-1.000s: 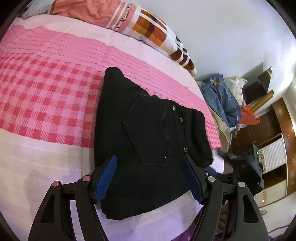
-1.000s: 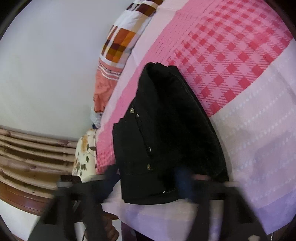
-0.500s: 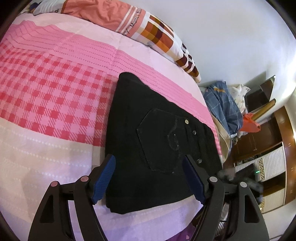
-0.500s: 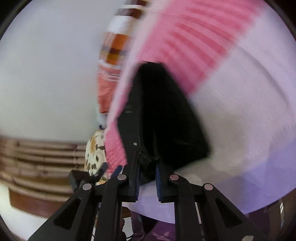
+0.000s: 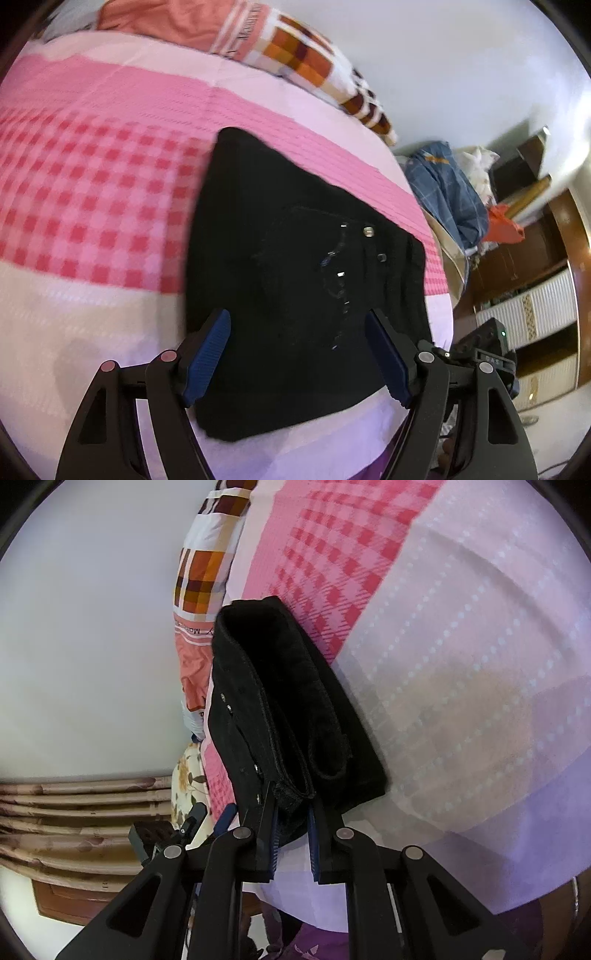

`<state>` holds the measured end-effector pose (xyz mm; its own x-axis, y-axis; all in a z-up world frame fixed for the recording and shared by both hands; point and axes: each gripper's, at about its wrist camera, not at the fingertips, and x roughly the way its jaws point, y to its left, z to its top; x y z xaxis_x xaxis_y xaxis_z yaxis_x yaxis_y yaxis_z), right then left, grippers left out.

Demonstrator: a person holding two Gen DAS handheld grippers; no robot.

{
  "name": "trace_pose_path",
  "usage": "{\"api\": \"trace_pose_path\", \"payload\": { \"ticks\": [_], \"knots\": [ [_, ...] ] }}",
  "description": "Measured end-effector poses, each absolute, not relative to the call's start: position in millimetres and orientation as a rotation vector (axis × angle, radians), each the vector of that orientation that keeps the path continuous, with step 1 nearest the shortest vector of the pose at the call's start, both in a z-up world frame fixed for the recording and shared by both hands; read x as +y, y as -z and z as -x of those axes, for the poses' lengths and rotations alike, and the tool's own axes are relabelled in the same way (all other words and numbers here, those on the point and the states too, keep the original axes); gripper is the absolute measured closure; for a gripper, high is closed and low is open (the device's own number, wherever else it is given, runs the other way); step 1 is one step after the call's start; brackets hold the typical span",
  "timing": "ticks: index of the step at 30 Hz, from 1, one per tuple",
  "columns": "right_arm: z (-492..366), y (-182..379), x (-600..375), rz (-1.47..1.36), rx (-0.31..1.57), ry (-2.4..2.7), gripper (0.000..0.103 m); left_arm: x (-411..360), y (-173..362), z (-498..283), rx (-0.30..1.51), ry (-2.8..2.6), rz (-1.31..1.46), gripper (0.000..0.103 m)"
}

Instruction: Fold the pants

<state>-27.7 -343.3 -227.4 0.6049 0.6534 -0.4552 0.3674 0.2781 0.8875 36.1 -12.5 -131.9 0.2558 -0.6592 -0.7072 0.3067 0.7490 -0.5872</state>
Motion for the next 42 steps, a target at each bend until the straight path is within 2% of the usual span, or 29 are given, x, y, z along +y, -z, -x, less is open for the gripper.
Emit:
{"api": "trace_pose_path", "payload": {
  "ticks": [9, 12, 14, 18, 26, 28, 29, 35, 42],
  "knots": [
    [28.3, 235.0, -347.7, -1.357, 0.974, -0.269, 0.092, -39.6, 134.0, -30.8, 1.071, 0.671, 0.220, 0.027],
    [29.6, 230.4, -348.9, -1.358, 0.969, -0.279, 0.087, -42.1, 133.4, -29.0, 1.058, 0.658, 0.184, 0.027],
    [30.7, 219.3, -349.5, -1.315, 0.967, -0.261, 0.085, -42.2, 132.0, -27.7, 1.044, 0.645, 0.162, 0.027],
    [30.2, 190.0, -355.6, -1.200, 0.932, -0.199, 0.075, -42.4, 127.6, -25.8, 1.022, 0.629, 0.124, 0.027],
    [2.9, 120.8, -335.8, -0.921, 0.824, -0.243, 0.072, -42.3, 116.6, -21.2, 0.969, 0.593, 0.048, 0.027],
    [-10.8, 120.9, -322.4, -0.888, 0.834, -0.275, 0.064, -44.1, 115.5, -20.5, 0.963, 0.583, 0.026, 0.027],
    [-16.5, 124.7, -317.6, -0.878, 0.851, -0.277, 0.064, -44.8, 114.9, -20.2, 0.960, 0.578, 0.016, 0.027],
    [-19.8, 158.7, -306.1, -0.846, 0.957, -0.240, 0.064, -50.4, 113.7, -19.3, 0.944, 0.548, -0.055, 0.027],
    [-18.9, 176.0, -311.8, -0.851, 0.985, -0.216, 0.068, -52.3, 117.1, -21.1, 0.949, 0.526, -0.087, 0.027]
  ]
}}
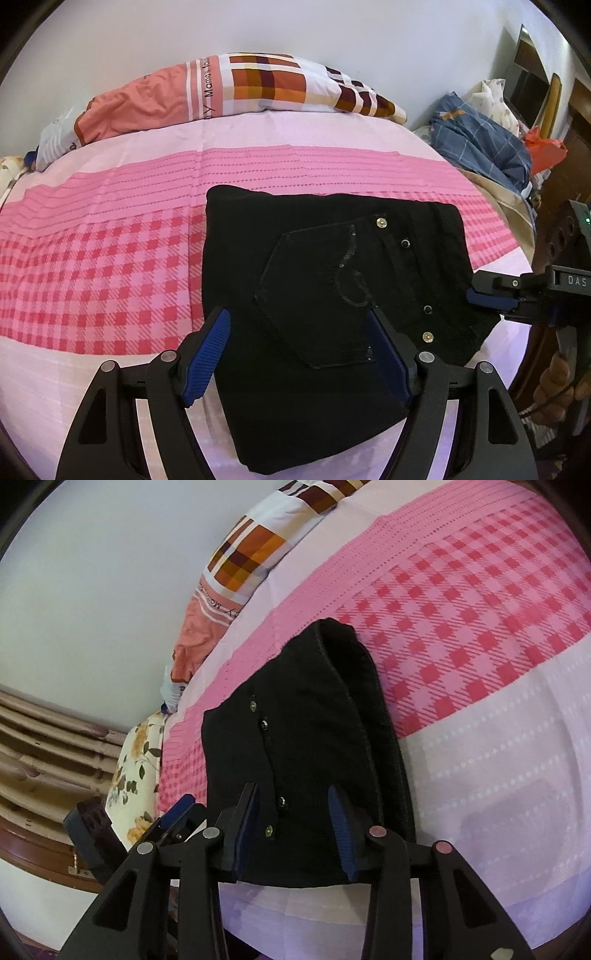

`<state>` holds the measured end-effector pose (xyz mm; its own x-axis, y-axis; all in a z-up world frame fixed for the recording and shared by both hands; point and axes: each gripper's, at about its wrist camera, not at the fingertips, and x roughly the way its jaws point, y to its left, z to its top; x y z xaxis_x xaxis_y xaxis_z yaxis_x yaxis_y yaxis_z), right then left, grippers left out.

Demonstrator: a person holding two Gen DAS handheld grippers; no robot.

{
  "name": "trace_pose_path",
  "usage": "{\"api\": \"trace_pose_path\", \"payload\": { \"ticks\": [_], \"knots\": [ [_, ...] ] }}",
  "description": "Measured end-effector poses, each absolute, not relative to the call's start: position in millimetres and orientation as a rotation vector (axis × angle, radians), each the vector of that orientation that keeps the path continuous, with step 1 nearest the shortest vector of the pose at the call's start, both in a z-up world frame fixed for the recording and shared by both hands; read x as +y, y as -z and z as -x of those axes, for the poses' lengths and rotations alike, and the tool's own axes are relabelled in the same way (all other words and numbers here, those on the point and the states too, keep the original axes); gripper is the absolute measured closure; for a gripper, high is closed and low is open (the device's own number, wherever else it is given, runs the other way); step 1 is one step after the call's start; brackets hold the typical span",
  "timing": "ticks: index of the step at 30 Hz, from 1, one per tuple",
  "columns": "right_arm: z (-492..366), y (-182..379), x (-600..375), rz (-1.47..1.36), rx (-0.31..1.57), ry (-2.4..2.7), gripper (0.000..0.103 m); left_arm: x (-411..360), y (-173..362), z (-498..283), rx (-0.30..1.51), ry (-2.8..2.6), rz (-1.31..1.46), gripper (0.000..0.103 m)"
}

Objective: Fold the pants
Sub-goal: 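Press and smooth the folded trousers with the right gripper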

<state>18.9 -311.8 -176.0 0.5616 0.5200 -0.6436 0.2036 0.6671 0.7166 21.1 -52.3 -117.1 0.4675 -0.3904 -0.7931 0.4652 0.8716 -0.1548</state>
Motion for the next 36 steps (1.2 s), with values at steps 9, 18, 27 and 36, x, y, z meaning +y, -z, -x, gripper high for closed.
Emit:
{"api": "trace_pose_path", "payload": {
  "ticks": [9, 18, 27, 36],
  "knots": [
    [-13.5, 168.8, -321.5, -0.905, 0.928, -0.239, 0.063, -53.0, 119.5, -24.9, 0.954, 0.487, -0.121, 0.027],
    [-16.3, 146.5, -338.2, -0.768, 0.895, -0.150, 0.034, -52.8, 120.2, -31.4, 0.956, 0.441, -0.167, 0.025],
    [-35.1, 159.4, -330.8, -0.628, 0.979, -0.136, 0.024, -30.1, 119.0, -53.4, 0.969, 0.360, -0.158, 0.017],
    [-55.2, 177.4, -325.8, -0.587, 1.051, -0.173, 0.023, -23.9, 134.5, -76.0, 1.047, 0.387, -0.180, 0.016]
  ]
}}
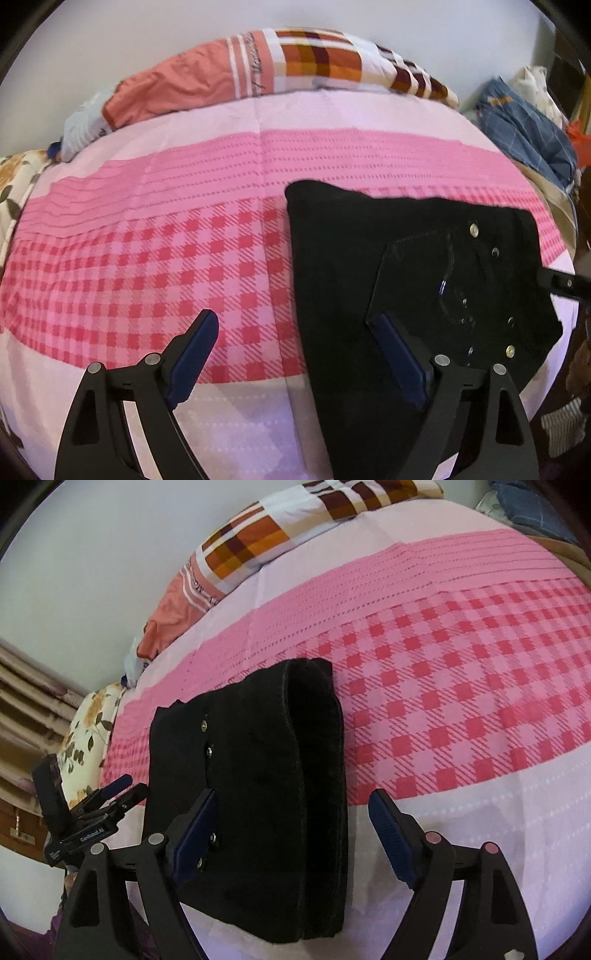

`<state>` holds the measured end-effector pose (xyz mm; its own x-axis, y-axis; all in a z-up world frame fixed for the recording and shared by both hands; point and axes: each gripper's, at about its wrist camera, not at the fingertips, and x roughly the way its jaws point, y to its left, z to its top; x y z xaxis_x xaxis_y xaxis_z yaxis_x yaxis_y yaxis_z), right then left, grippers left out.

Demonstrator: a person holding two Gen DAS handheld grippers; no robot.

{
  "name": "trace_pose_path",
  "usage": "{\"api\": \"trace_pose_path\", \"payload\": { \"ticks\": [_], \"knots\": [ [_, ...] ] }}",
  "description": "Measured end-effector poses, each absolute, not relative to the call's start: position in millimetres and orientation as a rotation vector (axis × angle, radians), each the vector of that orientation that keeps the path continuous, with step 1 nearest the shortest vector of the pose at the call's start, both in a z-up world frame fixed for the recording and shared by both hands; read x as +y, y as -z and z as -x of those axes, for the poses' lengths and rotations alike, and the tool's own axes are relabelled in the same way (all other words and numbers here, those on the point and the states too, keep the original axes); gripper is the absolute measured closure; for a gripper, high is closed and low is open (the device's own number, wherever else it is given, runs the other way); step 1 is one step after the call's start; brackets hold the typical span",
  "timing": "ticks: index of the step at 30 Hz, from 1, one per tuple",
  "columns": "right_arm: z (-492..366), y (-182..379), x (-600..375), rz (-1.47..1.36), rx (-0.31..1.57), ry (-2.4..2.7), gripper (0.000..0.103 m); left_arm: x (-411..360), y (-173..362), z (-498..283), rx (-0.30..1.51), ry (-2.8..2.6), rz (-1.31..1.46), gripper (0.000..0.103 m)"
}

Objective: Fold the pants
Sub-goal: 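Press and smooth the folded trousers with the right gripper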

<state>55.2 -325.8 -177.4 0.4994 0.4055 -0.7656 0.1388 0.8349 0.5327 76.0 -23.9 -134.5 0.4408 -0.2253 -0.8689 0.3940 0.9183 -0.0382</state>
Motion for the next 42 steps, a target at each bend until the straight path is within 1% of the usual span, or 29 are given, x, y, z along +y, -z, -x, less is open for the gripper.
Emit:
{"api": "trace_pose_path", "payload": {
  "ticks": [6, 8, 12, 16, 21, 24, 27, 28, 32, 36, 38, 39, 40, 42],
  "knots": [
    [-65.6, 190.1, -321.8, -0.603, 1.080, -0.240, 0.023, -33.3, 146.7, -76.5, 1.090, 0.448, -0.210, 0.016],
    [-69.2, 191.4, -322.0, -0.615, 1.076, -0.273, 0.021, -35.3, 148.3, -76.7, 1.101, 0.473, -0.205, 0.016],
    [-76.2, 194.5, -325.3, -0.651, 1.076, -0.367, 0.007, -38.6, 151.2, -79.1, 1.127, 0.517, -0.181, 0.016],
    [-78.0, 196.6, -331.7, -0.696, 1.089, -0.417, 0.001, -39.2, 156.9, -82.9, 1.171, 0.566, -0.150, 0.016],
    [-77.0, 198.1, -336.5, -0.711, 1.084, -0.449, 0.001, -37.9, 163.5, -87.7, 1.207, 0.601, -0.102, 0.016],
    [-78.9, 200.3, -341.8, -0.781, 1.088, -0.434, 0.001, -42.1, 163.7, -86.8, 1.198, 0.608, -0.125, 0.015],
    [-78.3, 200.9, -345.6, -0.826, 1.094, -0.415, 0.001, -48.3, 164.8, -87.4, 1.194, 0.603, -0.153, 0.011],
    [-79.3, 200.8, -345.4, -0.828, 1.099, -0.411, 0.001, -49.9, 166.1, -88.3, 1.195, 0.599, -0.153, 0.007],
    [-83.5, 197.1, -337.6, -0.769, 1.120, -0.400, 0.000, -58.7, 169.0, -88.8, 1.178, 0.587, -0.172, 0.002],
    [-91.7, 192.4, -320.6, -0.634, 1.146, -0.396, 0.000, -66.4, 171.8, -88.7, 1.155, 0.592, -0.183, 0.001],
    [-93.4, 190.5, -312.3, -0.553, 1.153, -0.391, 0.006, -67.7, 172.6, -86.8, 1.141, 0.603, -0.191, 0.001],
    [-93.4, 188.8, -308.2, -0.506, 1.152, -0.382, 0.012, -68.8, 172.8, -85.6, 1.133, 0.607, -0.199, 0.001],
    [-93.3, 188.9, -306.8, -0.481, 1.156, -0.378, 0.027, -69.3, 172.9, -84.2, 1.125, 0.615, -0.206, 0.002],
    [-93.3, 191.1, -310.0, -0.467, 1.168, -0.373, 0.049, -72.4, 171.9, -81.4, 1.111, 0.647, -0.212, 0.008]
  ]
}}
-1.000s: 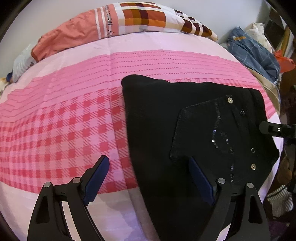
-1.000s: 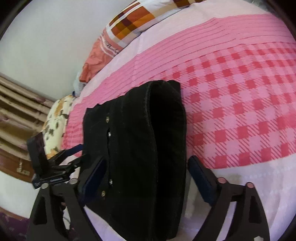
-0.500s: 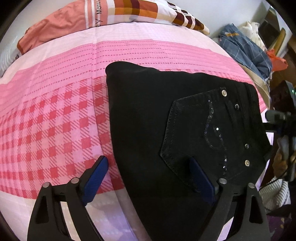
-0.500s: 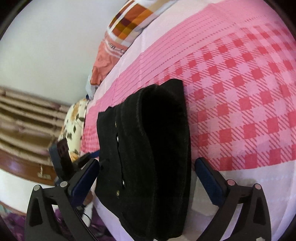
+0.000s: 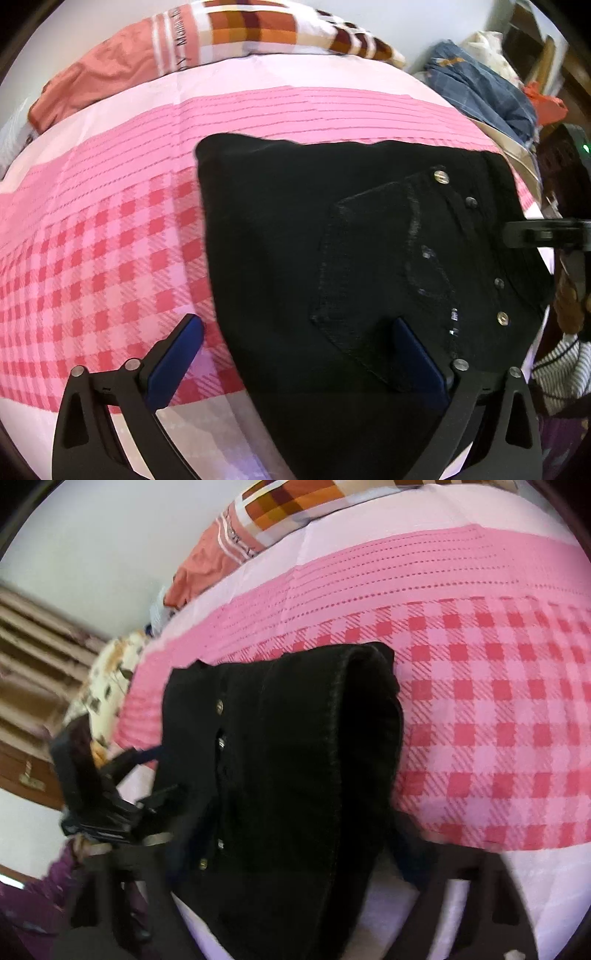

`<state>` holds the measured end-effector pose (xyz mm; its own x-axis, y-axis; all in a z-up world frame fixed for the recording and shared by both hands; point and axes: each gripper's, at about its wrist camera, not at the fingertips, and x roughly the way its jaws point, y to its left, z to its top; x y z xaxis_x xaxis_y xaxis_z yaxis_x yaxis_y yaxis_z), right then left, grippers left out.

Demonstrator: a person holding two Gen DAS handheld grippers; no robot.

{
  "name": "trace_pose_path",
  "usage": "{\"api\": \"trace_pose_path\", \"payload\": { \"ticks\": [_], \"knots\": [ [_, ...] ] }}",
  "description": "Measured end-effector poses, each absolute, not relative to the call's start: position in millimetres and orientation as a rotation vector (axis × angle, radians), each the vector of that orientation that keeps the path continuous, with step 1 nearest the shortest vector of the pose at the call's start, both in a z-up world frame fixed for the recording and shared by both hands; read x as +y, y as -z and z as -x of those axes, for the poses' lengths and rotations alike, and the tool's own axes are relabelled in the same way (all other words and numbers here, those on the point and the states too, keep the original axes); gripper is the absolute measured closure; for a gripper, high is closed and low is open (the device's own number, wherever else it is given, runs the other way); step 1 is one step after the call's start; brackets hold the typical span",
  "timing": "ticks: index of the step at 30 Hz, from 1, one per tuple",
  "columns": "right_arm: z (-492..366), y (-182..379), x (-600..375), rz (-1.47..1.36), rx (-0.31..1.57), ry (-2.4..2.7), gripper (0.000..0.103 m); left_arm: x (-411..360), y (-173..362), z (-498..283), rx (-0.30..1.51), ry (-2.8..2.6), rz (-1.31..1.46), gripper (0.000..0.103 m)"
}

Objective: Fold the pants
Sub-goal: 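Press and smooth the folded trousers with the right gripper, then grasp the folded trouser edge with both grippers and lift it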

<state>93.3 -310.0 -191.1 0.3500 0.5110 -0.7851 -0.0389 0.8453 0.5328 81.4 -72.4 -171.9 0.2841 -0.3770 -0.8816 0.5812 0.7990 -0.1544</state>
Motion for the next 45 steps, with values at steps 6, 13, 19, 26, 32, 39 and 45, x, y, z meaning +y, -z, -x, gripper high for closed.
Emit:
{"api": "trace_pose_path", "payload": {
  "ticks": [6, 13, 19, 26, 32, 39, 45],
  "knots": [
    [-94.8, 192.1, -314.1, -0.474, 1.178, -0.415, 0.050, -78.0, 167.7, -78.3, 1.067, 0.677, -0.222, 0.028],
    [-102.0, 194.8, -316.7, -0.556, 1.190, -0.501, 0.017, -79.5, 166.1, -81.2, 1.087, 0.679, -0.248, 0.028],
    [-98.5, 188.0, -287.8, -0.392, 1.169, -0.485, 0.010, -80.0, 170.1, -88.5, 1.122, 0.692, -0.213, 0.020],
    [-93.8, 188.9, -305.3, -0.489, 1.168, -0.442, 0.065, -83.8, 152.0, -72.7, 0.995, 0.671, -0.270, 0.074],
    [-83.4, 178.2, -313.9, -0.602, 1.111, -0.458, 0.070, -78.2, 139.9, -71.9, 0.993, 0.669, -0.215, 0.081],
    [-71.7, 173.8, -320.1, -0.707, 1.071, -0.478, 0.071, -72.4, 121.2, -67.3, 0.967, 0.666, -0.195, 0.081],
    [-73.9, 171.1, -305.0, -0.740, 1.062, -0.507, 0.071, -61.5, 107.8, -70.6, 0.950, 0.638, -0.185, 0.081]
  ]
}}
